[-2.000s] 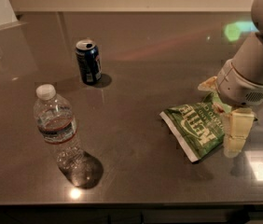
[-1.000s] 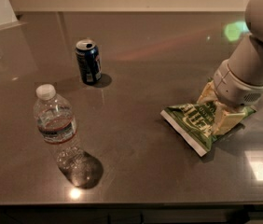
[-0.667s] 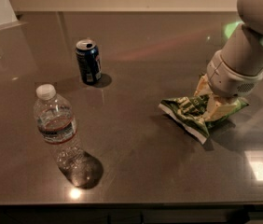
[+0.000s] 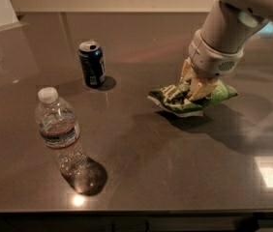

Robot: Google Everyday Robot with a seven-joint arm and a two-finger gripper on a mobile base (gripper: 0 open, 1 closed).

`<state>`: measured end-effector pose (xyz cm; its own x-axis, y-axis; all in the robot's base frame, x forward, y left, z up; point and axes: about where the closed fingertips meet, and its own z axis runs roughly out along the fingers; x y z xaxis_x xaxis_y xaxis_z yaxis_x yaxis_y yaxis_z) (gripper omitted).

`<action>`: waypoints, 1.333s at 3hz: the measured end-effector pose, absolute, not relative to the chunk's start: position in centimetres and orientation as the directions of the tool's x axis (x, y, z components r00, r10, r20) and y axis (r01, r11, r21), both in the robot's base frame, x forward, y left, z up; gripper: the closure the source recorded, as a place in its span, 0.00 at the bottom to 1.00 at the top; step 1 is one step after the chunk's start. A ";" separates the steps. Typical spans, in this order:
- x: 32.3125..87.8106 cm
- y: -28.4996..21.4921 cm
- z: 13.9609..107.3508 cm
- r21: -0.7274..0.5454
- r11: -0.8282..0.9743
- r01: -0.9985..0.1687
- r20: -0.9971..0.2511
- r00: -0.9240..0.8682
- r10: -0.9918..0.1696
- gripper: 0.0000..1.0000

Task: Move green jalapeno chip bag near pepsi can

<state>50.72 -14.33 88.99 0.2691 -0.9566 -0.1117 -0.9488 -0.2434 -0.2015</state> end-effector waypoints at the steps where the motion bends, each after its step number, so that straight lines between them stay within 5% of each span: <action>1: 53.3 -11.5 89.8 -0.228 -0.286 -0.931 -0.120 0.319 -0.940 1.00; 4: 58.5 -3.2 89.3 -0.277 -0.398 -0.875 -0.167 0.452 -0.876 1.00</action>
Offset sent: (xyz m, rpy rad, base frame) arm 0.0738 0.0890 0.0093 0.0536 -0.0548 0.1533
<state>58.54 -3.20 89.26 0.4517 -0.8763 -0.1674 -0.8746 -0.3979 -0.2772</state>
